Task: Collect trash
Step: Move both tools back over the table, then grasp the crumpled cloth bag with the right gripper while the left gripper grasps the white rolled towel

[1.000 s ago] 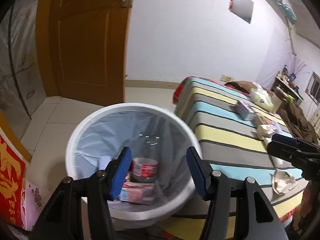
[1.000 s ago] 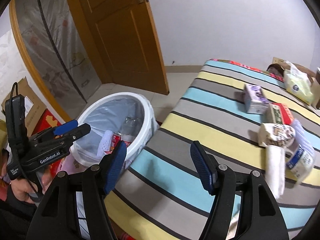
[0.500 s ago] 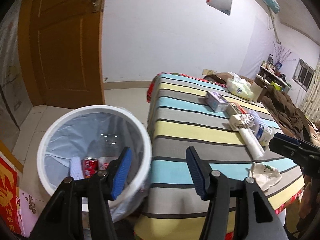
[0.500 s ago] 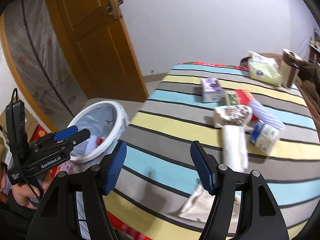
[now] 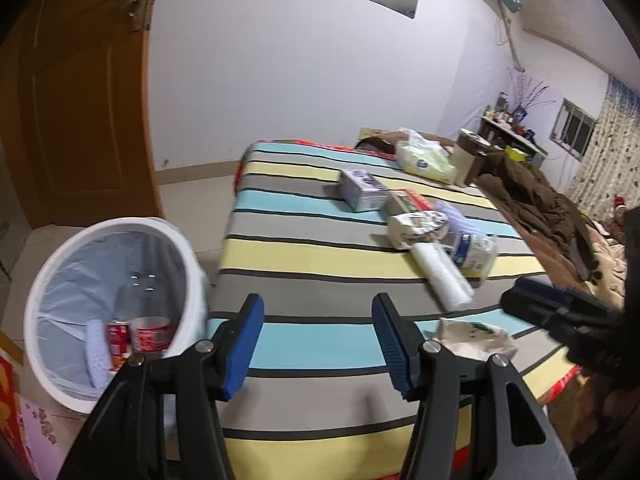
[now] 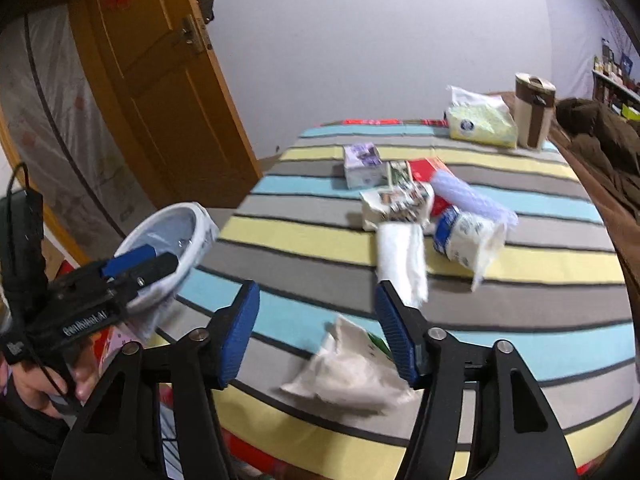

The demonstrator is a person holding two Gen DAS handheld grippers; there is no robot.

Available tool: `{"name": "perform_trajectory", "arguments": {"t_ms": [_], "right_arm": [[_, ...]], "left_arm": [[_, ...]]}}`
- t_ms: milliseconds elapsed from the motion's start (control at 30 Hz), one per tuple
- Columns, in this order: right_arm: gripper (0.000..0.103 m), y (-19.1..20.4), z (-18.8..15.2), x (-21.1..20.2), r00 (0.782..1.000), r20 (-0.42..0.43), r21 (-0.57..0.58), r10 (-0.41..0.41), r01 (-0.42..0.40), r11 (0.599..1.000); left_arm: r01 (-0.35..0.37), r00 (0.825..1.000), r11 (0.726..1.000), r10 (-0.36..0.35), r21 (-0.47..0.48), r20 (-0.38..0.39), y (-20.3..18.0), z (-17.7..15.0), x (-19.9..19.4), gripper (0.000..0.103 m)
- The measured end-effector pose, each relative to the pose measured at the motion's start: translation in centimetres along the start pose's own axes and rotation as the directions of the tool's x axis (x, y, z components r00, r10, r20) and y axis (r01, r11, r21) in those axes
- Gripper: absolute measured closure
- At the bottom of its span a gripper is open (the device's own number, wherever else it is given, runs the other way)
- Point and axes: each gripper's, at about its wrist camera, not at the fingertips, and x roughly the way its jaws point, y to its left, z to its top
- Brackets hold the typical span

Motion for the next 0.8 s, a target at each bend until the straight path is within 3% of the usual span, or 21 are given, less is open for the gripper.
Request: {"name": "perform_trajectory", "arguments": {"t_ms": [133,500,600,667,800], "right_arm": [[0.050,-2.0,-1.3,0.2,1.000,-0.028,0.040,-0.012,0.013,0.999],[0.052,-3.8,-2.5,2.9,0.991,-0.130,0.064,-0.032,0.041,0.997],[0.072,-4.2,-3.1,3.7,0.985,-0.170,0.063,-0.035,0.046,0.997],[0.074,-4.3,-3.2,3.7,0.985,-0.169,0.068,-0.026,0.038,0.997],[0.088,-4.2,-2.9,2.8,0.990,-0.139,0.055,-0.031,0.039,0.998]], "left_arm": [[0.031,0.999,0.999,-0.031,0.014,-0.008,-1.0,-0.4,0.6,0.045],[0.032,0.997,0.999,-0.029,0.036,-0.066,-2.0,-1.0,2.8,0.045],[0.035,0.996,0.998,-0.032,0.044,-0.079,-2.3,-0.9,3.4,0.045],[0.040,0.996,0.998,-0.036,0.050,-0.083,-2.7,-0.8,3.8,0.045],[0.055,0.995,0.997,-0.050,0.056,-0.084,-3.3,-0.3,4.5,0.045]]}}
